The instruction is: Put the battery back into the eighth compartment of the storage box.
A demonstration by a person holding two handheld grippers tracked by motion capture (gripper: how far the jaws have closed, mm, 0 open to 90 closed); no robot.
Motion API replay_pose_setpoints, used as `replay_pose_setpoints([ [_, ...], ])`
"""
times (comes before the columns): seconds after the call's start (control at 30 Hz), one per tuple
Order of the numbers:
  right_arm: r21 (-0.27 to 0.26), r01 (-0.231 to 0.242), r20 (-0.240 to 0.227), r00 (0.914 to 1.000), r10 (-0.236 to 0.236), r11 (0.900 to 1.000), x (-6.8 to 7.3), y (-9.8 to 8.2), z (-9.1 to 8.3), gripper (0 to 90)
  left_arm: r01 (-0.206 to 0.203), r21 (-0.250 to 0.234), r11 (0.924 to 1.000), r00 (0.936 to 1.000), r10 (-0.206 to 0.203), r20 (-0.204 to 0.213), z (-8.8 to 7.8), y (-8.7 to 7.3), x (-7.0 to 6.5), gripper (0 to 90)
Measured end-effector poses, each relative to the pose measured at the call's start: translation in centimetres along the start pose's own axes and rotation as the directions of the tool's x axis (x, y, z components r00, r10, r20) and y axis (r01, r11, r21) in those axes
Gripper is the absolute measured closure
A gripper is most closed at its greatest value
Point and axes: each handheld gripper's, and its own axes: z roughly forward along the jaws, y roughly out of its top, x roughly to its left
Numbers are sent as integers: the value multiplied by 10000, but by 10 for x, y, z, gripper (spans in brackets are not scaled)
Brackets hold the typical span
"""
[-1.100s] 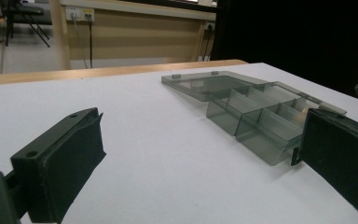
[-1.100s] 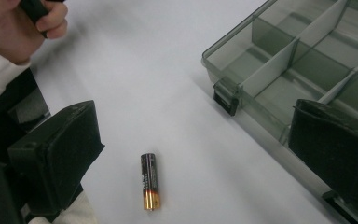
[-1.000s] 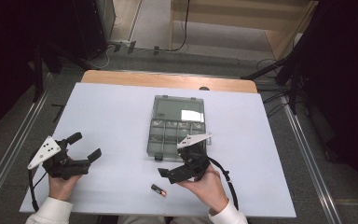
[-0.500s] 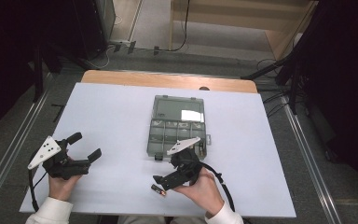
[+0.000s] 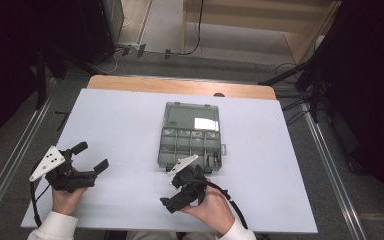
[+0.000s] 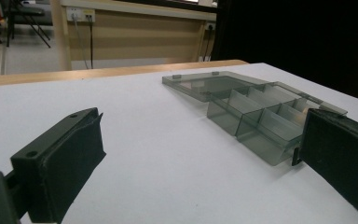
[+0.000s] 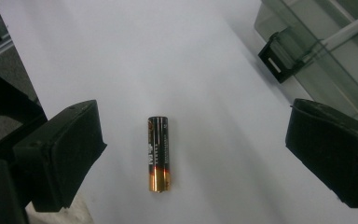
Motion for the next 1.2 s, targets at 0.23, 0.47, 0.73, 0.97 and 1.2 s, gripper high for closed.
replay_pose_setpoints([
  [0.23, 456, 347, 9, 9994, -348, 9984, 8, 0, 9, 67, -7, -2, 10000, 10000, 7, 9, 0, 0, 0, 0],
  [0.47, 966, 554, 28, 9984, -560, 9938, 11, -1, 17, 124, -49, 52, 10000, 10000, 49, 22, 0, 0, 0, 0],
  [0.73, 1647, 845, 333, 9953, -911, 9827, 17, -3, 25, 241, -45, 36, 10000, 10000, 45, 11, 0, 0, 0, 0],
  [0.97, 2049, 1117, 404, 9917, -1224, 9724, 20, -4, 29, 395, -52, 69, 10000, 10000, 52, 29, 1, 0, 0, 0],
  [1.2, 2057, 1446, 528, 9859, -1586, 9679, 24, -2, 26, 558, -68, 81, 9999, 10000, 68, 21, 1, 0, 0, 0],
])
